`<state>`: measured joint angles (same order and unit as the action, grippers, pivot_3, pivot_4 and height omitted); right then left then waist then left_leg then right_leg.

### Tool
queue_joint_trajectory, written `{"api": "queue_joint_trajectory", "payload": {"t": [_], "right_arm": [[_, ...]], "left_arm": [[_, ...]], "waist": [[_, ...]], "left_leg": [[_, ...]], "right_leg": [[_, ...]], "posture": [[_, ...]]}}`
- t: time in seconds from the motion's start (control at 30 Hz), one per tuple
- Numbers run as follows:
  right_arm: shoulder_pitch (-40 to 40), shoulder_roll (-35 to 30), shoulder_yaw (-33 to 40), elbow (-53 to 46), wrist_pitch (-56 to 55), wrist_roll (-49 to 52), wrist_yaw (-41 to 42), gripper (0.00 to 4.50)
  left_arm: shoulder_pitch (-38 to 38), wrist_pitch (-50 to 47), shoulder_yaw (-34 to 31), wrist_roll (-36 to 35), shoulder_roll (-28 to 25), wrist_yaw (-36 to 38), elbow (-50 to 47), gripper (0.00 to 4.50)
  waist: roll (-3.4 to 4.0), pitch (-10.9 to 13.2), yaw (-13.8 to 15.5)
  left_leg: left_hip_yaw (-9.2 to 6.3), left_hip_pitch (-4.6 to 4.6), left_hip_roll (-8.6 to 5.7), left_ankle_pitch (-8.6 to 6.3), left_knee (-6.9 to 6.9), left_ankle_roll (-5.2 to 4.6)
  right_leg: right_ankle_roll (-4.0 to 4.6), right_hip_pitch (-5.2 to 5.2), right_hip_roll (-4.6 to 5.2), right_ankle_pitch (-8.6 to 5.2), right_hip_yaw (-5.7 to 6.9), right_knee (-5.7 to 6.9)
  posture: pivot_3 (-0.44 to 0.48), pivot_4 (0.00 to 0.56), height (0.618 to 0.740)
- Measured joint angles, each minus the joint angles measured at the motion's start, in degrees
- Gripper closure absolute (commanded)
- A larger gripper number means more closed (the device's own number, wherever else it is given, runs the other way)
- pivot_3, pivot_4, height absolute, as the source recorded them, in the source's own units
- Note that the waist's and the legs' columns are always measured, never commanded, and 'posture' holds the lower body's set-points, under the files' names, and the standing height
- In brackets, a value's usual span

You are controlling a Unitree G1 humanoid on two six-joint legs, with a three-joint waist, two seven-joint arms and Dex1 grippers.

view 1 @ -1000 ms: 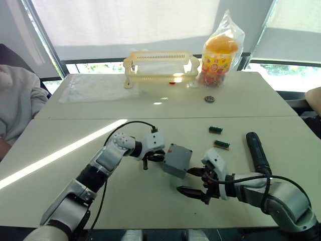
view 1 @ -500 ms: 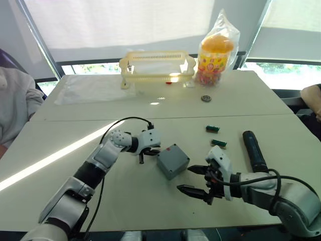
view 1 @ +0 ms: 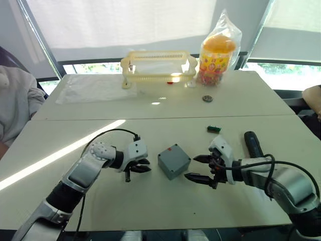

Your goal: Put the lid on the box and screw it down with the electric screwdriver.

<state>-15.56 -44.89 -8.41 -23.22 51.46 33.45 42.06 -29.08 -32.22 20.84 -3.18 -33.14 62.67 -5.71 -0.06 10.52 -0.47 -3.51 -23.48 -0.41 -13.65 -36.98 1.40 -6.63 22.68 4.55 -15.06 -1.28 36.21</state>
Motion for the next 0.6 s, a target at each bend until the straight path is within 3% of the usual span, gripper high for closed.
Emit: {"api": "queue_joint_trajectory", "payload": {"t": [0.23, 0.6], "right_arm": [[-0.2, 1.0, -2.0, 0.5, -1.7, -1.8, 2.3, 0.08], [3.7, 3.2, -0.5, -3.8, 1.1, -1.7, -0.5, 0.08]], "left_arm": [[-3.0, 1.6, 1.7, 1.1, 4.2, -1.9, 4.8, 3.37], [-3.4, 5.4, 2.1, 2.7, 4.6, -2.9, 6.7, 3.37]], "waist": [[0.0, 0.0, 0.0], [0.0, 0.0, 0.0]], "left_leg": [[-0.03, 0.01, -0.01, 0.0, -0.01, 0.0], [-0.04, 0.03, 0.0, 0.0, -0.01, 0.0]], "right_leg": [[-0.03, -0.01, -0.01, 0.02, 0.02, 0.04], [-0.02, -0.03, 0.0, 0.01, 0.01, 0.04]], "posture": [[0.0, 0.15, 0.74], [0.0, 0.15, 0.74]]}}
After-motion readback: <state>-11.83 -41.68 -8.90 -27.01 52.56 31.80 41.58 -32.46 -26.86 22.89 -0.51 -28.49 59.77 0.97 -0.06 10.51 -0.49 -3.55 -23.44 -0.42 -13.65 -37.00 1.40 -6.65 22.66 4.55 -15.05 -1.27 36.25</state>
